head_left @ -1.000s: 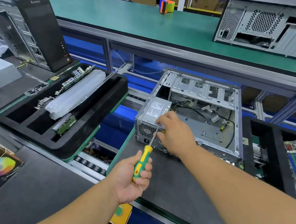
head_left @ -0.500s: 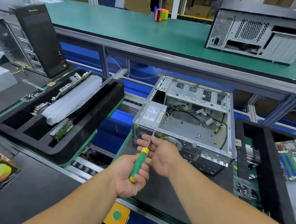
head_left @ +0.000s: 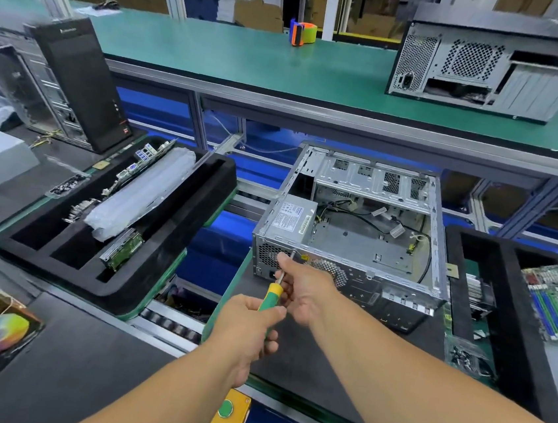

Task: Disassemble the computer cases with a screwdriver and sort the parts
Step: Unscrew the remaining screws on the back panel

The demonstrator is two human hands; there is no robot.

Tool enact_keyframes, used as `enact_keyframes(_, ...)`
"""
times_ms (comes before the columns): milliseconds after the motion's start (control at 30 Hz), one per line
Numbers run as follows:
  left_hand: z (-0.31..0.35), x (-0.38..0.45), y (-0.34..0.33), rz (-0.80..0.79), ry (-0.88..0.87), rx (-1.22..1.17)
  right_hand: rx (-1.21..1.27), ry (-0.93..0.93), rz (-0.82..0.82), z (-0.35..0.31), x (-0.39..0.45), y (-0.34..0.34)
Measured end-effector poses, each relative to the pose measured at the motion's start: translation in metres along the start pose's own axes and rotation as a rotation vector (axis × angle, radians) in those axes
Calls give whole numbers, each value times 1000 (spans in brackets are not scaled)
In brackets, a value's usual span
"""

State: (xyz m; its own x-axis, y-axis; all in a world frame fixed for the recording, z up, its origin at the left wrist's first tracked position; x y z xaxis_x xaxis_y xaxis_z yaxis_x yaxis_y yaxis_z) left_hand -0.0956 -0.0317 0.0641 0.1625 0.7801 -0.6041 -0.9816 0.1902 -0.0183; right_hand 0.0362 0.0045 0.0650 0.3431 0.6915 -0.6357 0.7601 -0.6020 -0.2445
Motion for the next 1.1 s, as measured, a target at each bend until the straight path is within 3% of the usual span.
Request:
enact_keyframes(200, 9, -3, 0, -1, 122, -82, 78, -65, -180, -5, -3, 8)
enact_keyframes(467, 13, -7, 1, -37, 222, -74, 106, -26, -87, -2, -1, 4)
enact_keyframes(667, 17, -9, 0, -284, 459, -352, 135, -9, -22, -4, 2, 0)
enact_keyframes(733, 14, -7, -2, -198, 342, -213, 134, -6, -7, -4, 2, -1)
enact_keyframes(833, 9, -6, -2, 32, -22, 163, 140, 13, 17, -3, 2, -4)
enact_keyframes(900, 5, -4, -2, 119, -159, 297, 127, 27, 34, -1, 2, -5)
enact_keyframes(1100, 4, 1, -1, 48, 16, 40, 82, 19, -43, 0, -1, 1)
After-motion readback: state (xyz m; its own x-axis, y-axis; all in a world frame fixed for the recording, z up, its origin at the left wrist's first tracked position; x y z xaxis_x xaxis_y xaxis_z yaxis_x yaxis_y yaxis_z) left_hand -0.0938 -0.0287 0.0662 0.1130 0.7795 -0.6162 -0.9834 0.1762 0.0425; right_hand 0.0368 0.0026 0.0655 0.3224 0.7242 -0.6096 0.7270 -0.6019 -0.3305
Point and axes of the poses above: each hand's wrist, its own x-axis towards the middle knuckle, its own y-axis out of the back of the hand, z = x × y, the point moved 1 cm from there along x, towards the middle knuckle, and after that the axes turned 2 degrees about y, right-handed, at the moved point
